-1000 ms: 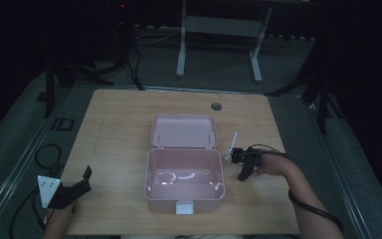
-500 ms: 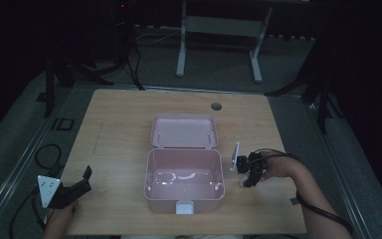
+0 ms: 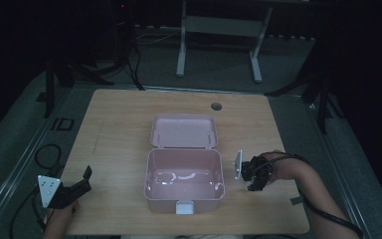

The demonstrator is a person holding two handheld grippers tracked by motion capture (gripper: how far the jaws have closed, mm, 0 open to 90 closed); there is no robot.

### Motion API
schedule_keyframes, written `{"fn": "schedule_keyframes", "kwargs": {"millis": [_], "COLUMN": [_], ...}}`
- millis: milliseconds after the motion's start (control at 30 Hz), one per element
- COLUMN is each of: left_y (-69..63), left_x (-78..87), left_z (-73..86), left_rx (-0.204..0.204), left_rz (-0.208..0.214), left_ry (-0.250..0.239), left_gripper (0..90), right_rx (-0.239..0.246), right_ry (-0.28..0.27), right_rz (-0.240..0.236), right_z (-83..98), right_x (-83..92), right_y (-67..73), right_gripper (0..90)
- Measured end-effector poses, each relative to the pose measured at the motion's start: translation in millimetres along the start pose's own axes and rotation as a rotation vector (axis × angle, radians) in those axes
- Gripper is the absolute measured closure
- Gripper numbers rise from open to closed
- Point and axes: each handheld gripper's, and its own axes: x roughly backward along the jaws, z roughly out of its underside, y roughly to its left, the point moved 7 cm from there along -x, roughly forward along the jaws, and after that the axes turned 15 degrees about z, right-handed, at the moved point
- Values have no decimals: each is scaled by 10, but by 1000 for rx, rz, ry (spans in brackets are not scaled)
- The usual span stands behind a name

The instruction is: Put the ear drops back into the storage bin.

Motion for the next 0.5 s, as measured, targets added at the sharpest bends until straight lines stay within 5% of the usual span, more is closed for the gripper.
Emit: {"fn": "schedule_keyframes", "kwargs": {"millis": [500], "left_y": [2], "left_x": [1], "left_z": [0], "left_rx": [1], "left_rz": [-3], "left_ry": [-1], "left_gripper": [24], "right_rx": [13], "right_ry": [-16], "right_rz": [-9], "right_z": [-23], "right_x": [369], "right_y": [50], "right_gripper": [594]}}
